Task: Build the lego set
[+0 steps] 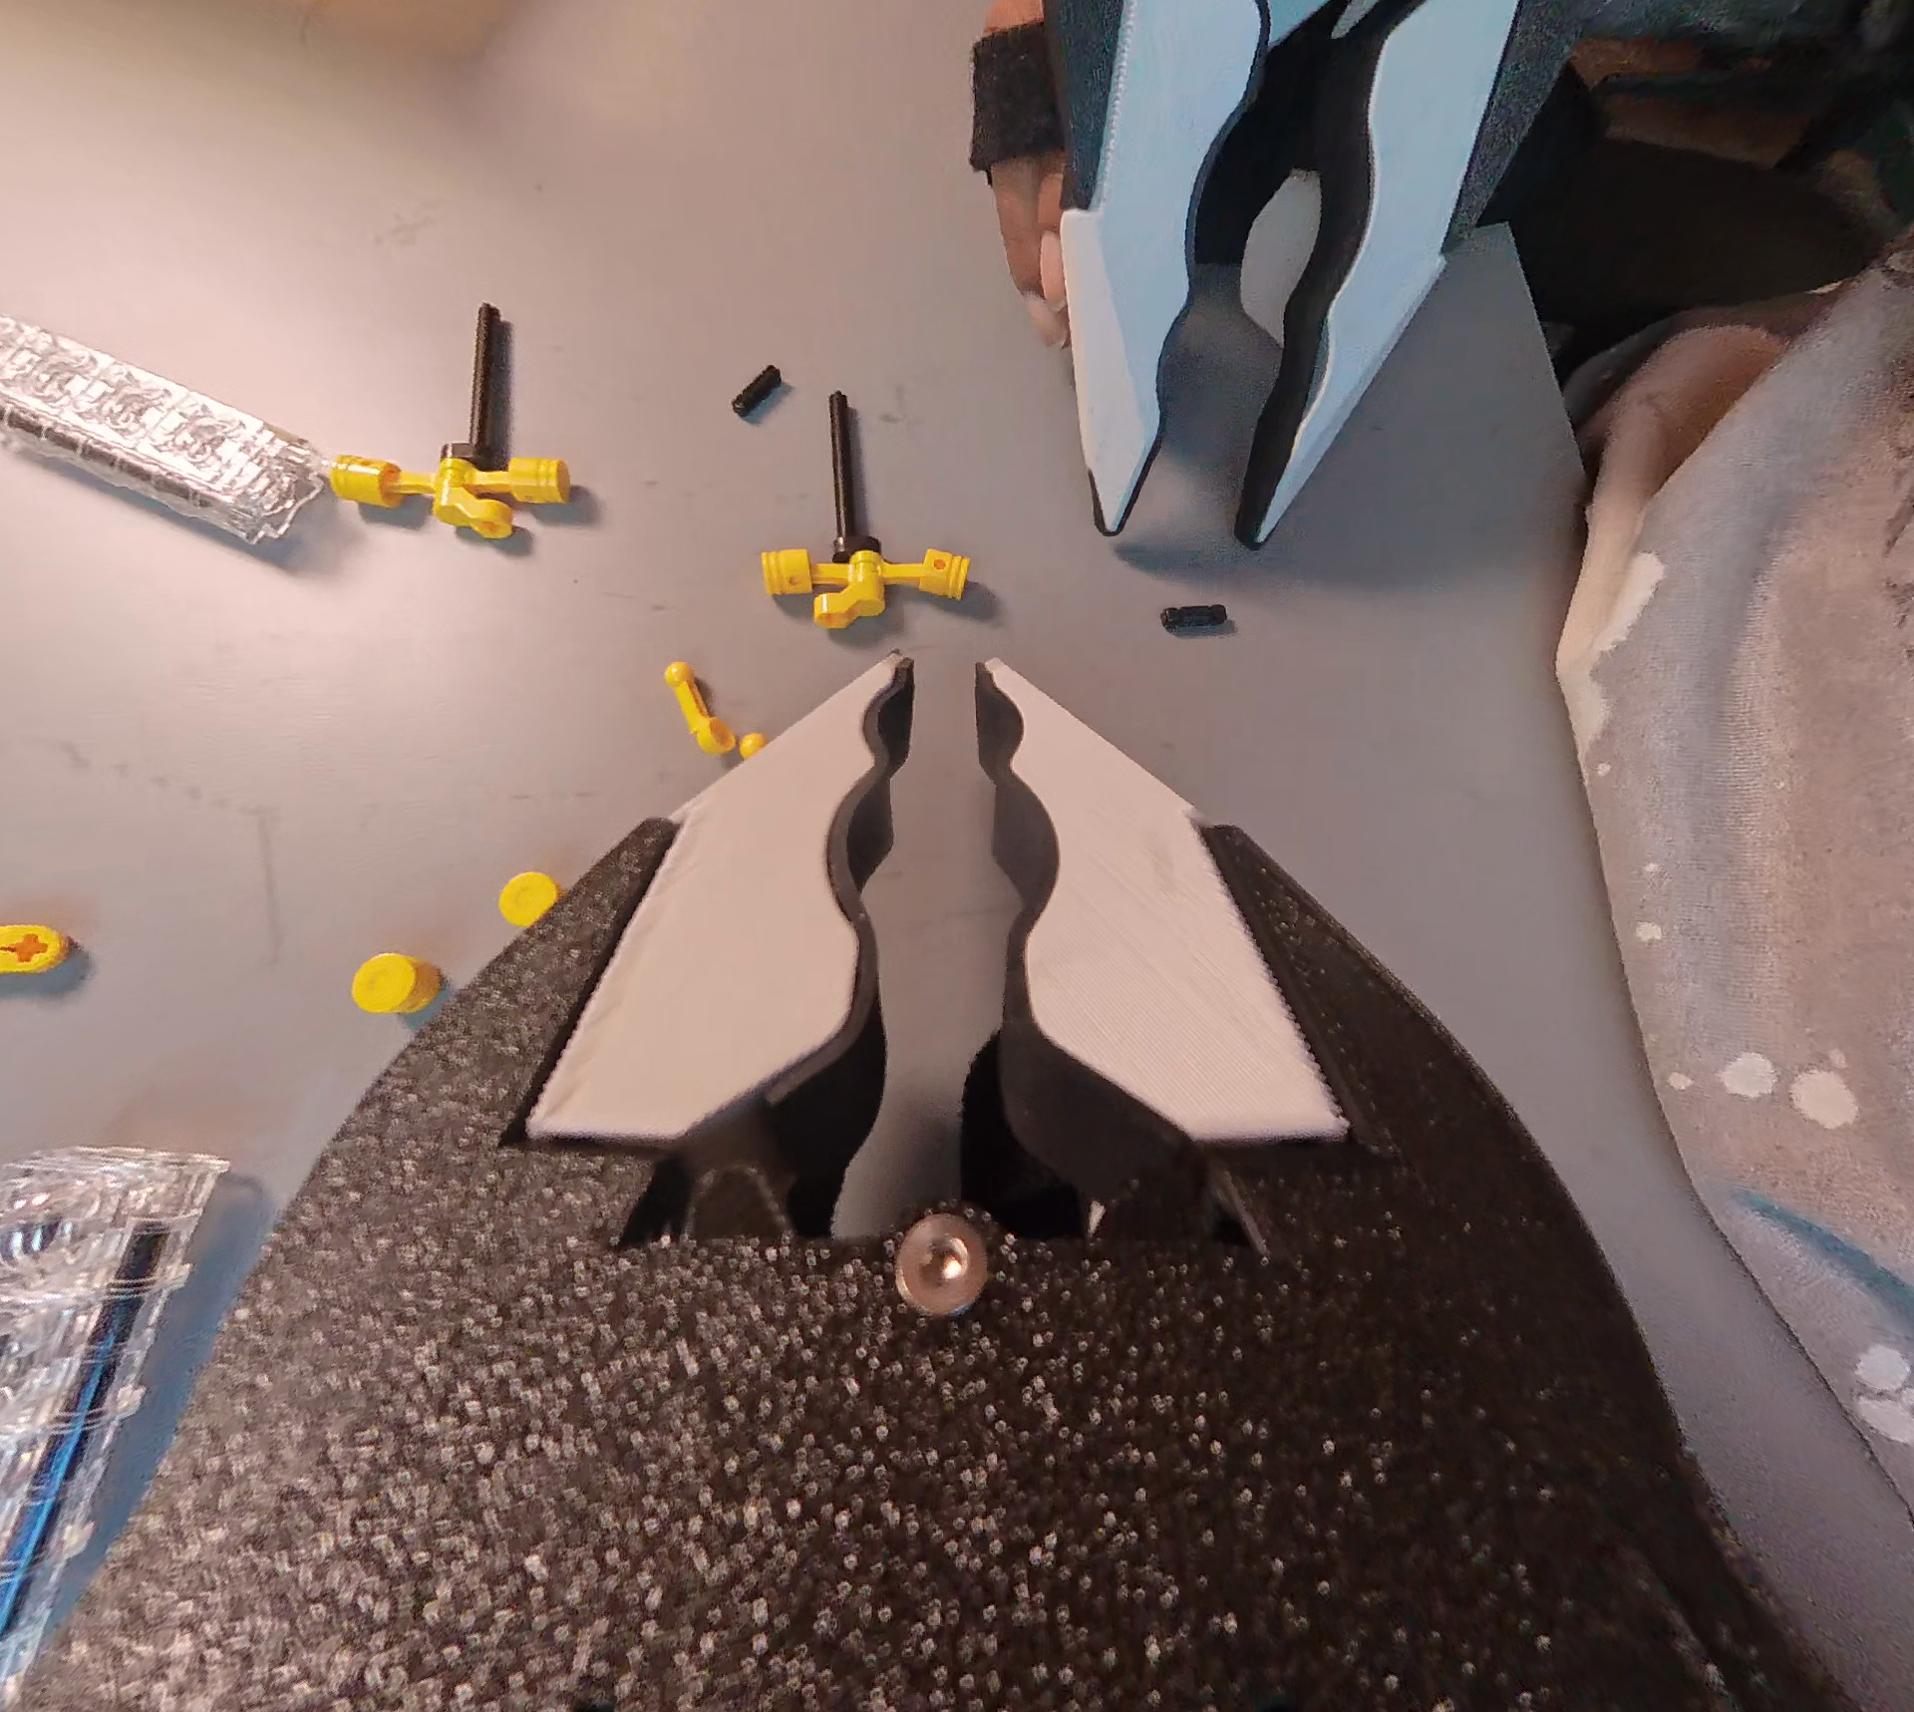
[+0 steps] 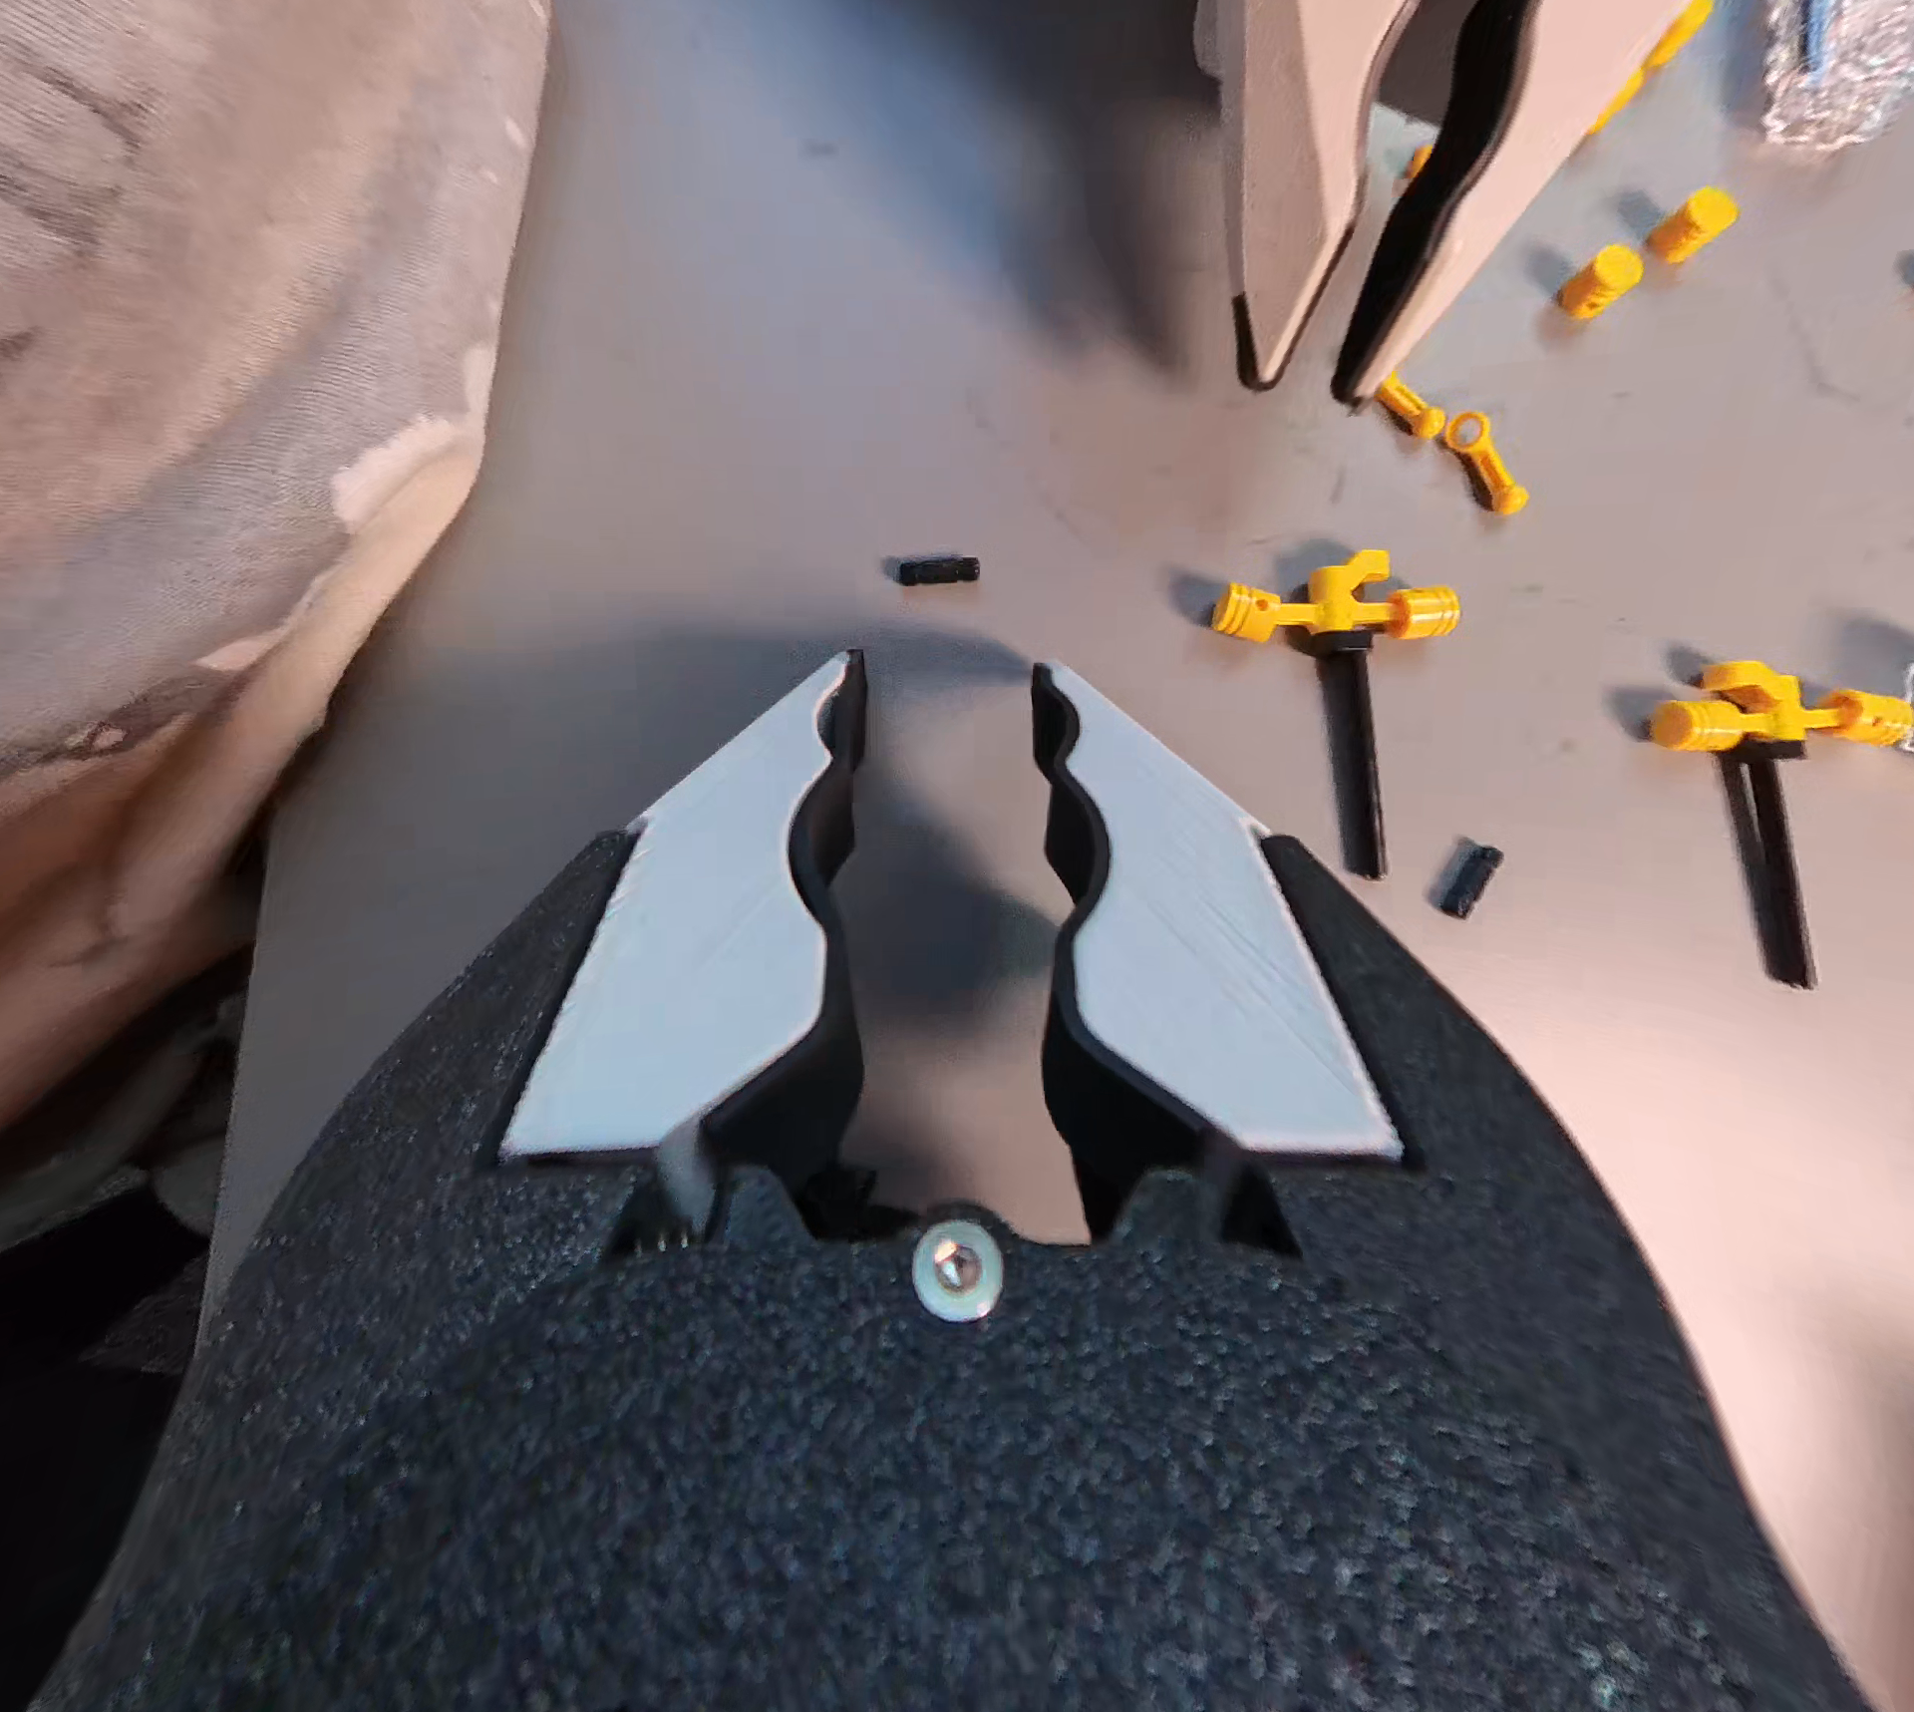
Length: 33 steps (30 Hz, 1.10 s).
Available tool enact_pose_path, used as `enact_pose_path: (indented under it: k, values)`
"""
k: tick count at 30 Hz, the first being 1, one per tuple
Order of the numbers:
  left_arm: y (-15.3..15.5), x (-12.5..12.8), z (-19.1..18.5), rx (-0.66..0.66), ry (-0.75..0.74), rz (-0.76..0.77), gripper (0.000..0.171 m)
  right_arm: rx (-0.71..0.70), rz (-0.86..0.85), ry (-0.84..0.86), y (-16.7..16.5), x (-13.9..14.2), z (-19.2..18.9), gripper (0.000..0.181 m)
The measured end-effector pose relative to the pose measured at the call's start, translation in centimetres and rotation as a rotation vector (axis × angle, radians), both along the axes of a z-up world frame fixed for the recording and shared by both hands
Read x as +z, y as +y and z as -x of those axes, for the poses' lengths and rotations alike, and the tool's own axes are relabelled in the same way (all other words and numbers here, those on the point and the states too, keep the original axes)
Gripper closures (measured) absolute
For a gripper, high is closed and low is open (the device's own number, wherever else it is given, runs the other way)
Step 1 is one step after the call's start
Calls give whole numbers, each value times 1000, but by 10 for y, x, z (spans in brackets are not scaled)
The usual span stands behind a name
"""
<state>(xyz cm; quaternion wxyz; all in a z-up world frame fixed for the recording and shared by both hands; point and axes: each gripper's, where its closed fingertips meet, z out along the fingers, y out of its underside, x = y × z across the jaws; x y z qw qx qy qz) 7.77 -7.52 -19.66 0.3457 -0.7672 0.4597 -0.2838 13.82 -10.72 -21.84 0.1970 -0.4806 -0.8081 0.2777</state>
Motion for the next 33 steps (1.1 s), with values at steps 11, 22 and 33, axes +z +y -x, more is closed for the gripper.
enact_pose_path:
  k: [11, 22, 33]
  values:
    - [-11, 1, 1, -39, -30, 32, 159, 46, 30, -31, -9, -1, 20, 167]
    - [21, 100, 30, 144, -791, 205, 150, -110, -263, 668, 52, 123, 94, 166]
    - [16, 129, 43, 104, -988, 253, 168, -127, -484, 866, 51, 151, 117, 166]
